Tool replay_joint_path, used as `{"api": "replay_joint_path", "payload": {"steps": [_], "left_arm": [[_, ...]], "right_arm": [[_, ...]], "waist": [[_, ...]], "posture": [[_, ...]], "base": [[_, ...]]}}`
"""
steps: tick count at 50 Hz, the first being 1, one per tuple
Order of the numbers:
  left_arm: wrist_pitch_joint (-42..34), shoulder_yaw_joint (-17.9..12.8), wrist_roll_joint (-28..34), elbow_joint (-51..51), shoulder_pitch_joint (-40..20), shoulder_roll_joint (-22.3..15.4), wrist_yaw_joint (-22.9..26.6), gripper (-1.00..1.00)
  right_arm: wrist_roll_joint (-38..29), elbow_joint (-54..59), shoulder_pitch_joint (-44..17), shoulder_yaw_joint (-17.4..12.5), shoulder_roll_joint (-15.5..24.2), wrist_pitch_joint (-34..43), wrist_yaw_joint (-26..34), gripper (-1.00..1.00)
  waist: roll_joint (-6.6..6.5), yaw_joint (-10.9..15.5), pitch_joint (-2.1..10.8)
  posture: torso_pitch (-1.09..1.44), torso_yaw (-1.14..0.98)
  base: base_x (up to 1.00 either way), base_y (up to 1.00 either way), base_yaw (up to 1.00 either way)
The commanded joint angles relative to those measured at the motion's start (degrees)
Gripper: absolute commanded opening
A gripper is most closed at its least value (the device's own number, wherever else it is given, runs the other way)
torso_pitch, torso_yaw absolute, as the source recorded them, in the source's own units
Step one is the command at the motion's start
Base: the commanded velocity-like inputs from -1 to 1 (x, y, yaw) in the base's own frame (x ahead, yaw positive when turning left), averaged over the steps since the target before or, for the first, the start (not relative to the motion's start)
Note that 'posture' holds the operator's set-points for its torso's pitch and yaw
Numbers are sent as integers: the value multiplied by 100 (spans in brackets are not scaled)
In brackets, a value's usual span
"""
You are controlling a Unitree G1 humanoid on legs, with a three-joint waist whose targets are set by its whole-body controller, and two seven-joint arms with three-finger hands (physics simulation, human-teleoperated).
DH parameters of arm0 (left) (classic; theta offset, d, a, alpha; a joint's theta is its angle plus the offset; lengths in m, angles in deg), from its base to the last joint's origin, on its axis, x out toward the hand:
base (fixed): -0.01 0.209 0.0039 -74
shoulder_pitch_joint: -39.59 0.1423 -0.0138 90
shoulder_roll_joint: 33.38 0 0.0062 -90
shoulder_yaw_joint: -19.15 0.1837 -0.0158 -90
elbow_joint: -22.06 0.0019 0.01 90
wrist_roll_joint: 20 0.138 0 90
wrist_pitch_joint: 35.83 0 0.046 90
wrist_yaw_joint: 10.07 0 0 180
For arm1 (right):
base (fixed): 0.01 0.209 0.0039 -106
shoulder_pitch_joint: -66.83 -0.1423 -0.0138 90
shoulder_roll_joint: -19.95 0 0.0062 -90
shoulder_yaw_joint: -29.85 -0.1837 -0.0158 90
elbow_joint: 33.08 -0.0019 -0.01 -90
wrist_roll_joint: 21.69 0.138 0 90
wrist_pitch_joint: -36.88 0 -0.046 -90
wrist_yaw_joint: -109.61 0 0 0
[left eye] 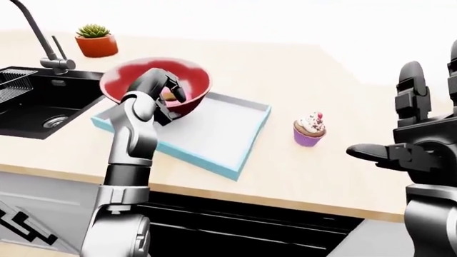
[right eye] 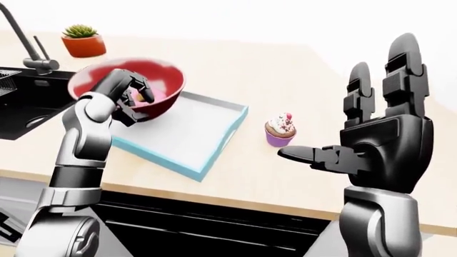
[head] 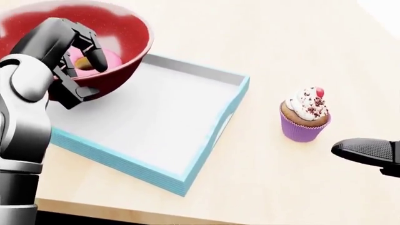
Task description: Pick up the bowl with donut and place it on the tray. Pick up the cupcake and place it on the tray.
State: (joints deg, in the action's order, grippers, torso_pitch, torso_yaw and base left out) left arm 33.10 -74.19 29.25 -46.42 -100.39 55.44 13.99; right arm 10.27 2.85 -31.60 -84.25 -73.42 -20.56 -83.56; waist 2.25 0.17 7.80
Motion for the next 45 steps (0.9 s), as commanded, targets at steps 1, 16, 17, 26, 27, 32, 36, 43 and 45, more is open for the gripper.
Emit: {"api": "replay_joint_path", "payload": {"steps": [1, 16, 17, 26, 27, 32, 36, 43, 45], "left_arm": [[123, -36, 22, -260, -244, -63, -128, -100], [206, -29, -9, -93, -104, -45, -239, -82], [211, -27, -14, -92, -96, -42, -238, -79], [234, -11, -30, -92, -46, -4, -255, -31], [230, -8, -27, -100, -44, -4, -246, -27], [241, -1, -19, -108, -17, 1, -233, -2], [217, 0, -3, -179, 5, 5, -185, 17], [99, 11, 72, -504, 61, 52, 12, 38], [-48, -3, 94, -887, 107, 80, 217, 37]], "right_arm": [[20, -132, -108, -22, 57, -111, -3, 100], [3, -100, -76, -10, 35, -159, 14, 100], [-1, -95, -75, -7, 34, -163, 17, 100], [-52, -5, -28, -4, -8, -280, 97, 100], [-48, -10, -31, -8, -5, -271, 90, 100], [-14, -45, -40, -27, 11, -230, 58, 100], [13, -60, -45, -46, 21, -210, 36, 100], [82, -63, -70, -90, 67, -186, -1, 100], [102, -61, -78, -99, 81, -180, -13, 100]], "waist": [[-4, -2, 99], [-9, -2, 92], [-8, -1, 93], [-4, 29, 128], [-3, 35, 134], [4, 57, 140], [10, 70, 141], [21, 78, 137], [22, 79, 136]], "posture": [[-19, 0], [-19, 0], [-19, 0], [-19, 0], [-19, 0], [-19, 0], [-19, 0], [-19, 0], [-19, 0]], "base": [[0, 0, 0], [0, 0, 0], [0, 0, 0], [0, 0, 0], [0, 0, 0], [0, 0, 0], [0, 0, 0], [0, 0, 0], [0, 0, 0]]}}
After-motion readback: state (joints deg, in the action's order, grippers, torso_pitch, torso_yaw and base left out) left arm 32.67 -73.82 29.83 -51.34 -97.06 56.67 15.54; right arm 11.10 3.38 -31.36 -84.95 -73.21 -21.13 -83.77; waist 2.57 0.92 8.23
